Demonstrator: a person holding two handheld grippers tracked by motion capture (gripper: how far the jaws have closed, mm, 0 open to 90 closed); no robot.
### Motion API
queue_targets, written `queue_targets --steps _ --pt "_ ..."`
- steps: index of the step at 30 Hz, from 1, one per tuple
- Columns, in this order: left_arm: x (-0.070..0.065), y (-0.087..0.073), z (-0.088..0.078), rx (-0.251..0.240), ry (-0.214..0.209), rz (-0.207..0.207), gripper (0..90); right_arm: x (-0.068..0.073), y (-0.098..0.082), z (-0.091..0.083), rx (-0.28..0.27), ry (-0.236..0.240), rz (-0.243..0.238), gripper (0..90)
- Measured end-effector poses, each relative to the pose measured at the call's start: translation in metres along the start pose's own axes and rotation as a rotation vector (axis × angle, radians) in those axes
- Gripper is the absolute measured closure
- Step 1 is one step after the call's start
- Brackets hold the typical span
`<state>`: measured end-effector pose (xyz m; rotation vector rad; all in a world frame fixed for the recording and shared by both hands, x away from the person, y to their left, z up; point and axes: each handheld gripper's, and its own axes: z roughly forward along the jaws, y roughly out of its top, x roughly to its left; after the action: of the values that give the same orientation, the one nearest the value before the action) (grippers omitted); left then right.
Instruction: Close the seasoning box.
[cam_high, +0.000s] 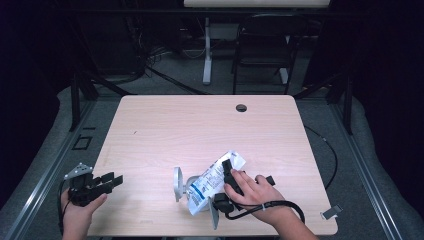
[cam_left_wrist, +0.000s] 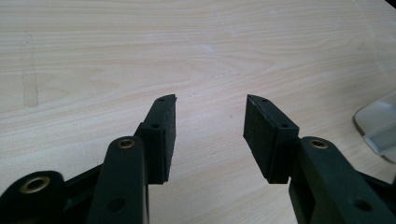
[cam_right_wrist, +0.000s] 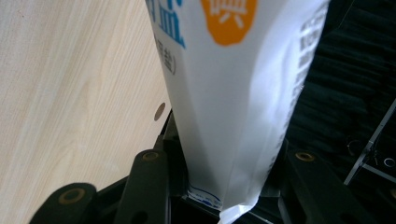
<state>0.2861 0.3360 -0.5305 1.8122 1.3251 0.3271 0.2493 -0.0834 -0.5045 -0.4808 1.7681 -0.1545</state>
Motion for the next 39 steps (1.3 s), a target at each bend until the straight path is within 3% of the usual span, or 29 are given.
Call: queue_targets --steps 39 --pt "0.001 -0.0003 0.0002 0.01 0.003 -0.001 54.6 0.0055 0.0009 -0.0013 0.005 -0.047 0.008 67.1"
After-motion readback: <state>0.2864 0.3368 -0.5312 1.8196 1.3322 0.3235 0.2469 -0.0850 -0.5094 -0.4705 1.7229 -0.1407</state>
